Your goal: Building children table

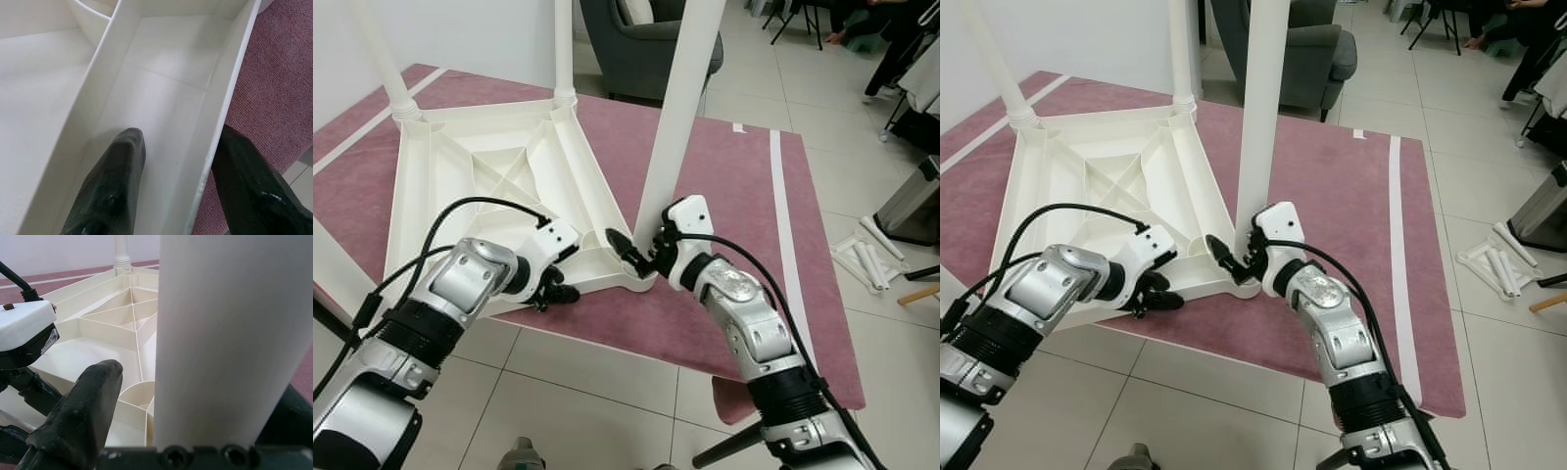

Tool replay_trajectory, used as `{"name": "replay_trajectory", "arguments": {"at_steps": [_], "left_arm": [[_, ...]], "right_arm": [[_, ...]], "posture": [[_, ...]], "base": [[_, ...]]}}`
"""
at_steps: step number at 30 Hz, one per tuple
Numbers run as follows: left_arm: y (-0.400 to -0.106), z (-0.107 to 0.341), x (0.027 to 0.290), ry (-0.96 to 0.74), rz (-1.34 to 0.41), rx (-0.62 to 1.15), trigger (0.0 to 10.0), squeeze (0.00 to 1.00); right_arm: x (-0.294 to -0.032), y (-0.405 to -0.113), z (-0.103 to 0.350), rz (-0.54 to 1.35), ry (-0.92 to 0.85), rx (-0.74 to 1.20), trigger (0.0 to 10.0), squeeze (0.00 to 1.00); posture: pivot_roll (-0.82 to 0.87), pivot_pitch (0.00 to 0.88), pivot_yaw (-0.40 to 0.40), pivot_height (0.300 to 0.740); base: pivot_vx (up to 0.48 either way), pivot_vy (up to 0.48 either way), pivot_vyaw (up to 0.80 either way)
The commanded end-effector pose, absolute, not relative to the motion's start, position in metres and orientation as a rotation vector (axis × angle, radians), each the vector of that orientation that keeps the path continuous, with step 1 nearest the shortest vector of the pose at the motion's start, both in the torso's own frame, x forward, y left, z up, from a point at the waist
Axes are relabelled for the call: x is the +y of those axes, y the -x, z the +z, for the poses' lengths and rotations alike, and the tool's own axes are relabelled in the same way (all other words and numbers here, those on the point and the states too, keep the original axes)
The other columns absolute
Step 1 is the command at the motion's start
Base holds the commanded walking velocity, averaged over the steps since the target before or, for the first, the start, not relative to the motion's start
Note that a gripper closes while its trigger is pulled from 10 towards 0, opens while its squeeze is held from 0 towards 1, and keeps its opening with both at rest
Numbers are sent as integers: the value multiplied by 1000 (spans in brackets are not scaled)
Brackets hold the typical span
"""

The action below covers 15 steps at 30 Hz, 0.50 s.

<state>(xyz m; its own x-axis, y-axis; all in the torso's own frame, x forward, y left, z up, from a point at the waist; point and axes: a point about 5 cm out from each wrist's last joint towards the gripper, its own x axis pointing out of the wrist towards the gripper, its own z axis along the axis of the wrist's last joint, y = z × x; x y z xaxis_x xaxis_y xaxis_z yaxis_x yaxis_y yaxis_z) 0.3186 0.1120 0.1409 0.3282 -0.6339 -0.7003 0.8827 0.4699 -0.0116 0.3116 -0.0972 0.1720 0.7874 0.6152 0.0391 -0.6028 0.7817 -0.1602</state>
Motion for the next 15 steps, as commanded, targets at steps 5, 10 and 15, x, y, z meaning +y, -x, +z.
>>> {"name": "replay_trajectory", "arguments": {"at_steps": [5, 10, 15], "left_arm": [[-319, 177, 81, -698, -1276, 38, 10000, 0], [-313, 208, 90, -554, -1036, -127, 10000, 0], [-314, 217, 97, -528, -880, -173, 10000, 0]], "right_arm": [[-96, -311, 168, 664, 140, -76, 10000, 0], [-104, -294, 166, 626, 66, -93, 10000, 0], [-104, -287, 165, 601, 38, -101, 10000, 0]], "posture": [[228, 83, -34, 740], [179, 0, 0, 740], [173, 0, 0, 740]], "base": [[0, 0, 0], [0, 0, 0], [0, 0, 0]]}}
